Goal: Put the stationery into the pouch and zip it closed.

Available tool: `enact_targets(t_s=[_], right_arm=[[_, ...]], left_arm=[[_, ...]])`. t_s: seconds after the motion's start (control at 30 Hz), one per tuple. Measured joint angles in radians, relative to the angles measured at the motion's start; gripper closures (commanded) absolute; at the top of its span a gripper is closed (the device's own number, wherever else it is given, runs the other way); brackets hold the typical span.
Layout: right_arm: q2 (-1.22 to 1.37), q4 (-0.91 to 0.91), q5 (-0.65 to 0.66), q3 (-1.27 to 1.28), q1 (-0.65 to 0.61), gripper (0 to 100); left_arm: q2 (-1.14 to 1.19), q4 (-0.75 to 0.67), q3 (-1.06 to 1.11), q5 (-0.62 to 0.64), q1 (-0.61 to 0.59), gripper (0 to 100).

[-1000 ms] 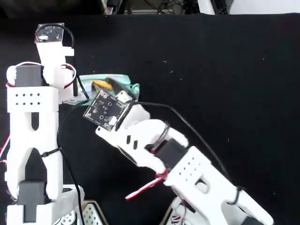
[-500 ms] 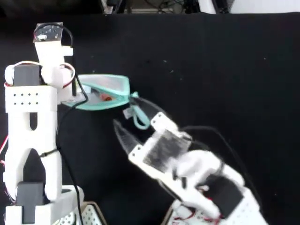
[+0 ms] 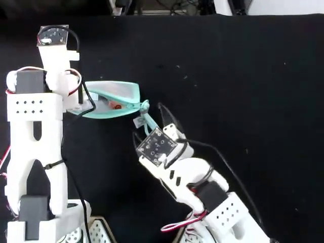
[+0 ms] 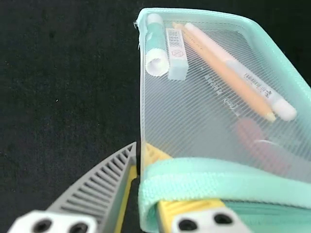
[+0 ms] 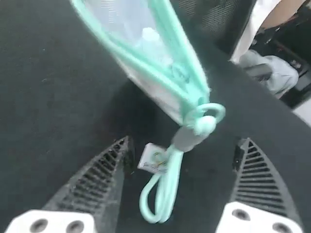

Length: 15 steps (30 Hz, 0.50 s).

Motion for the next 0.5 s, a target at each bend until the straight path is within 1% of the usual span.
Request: enact_targets(t_s=[0.2, 0.37, 0.5], right_arm=[[0.023, -0.098, 0.0, 0.002, 0.086, 66.7], [0.189, -0.184, 0.0, 0.002, 0.091, 66.7], [0.374, -0.224, -0.051, -0.06, 0.091, 66.7]], left_arm=[[0.0, 0.0, 0.0, 0.0, 0.0, 97], [0.0, 0.0, 0.0, 0.0, 0.0, 97], [0.0, 0.0, 0.0, 0.0, 0.0, 97]])
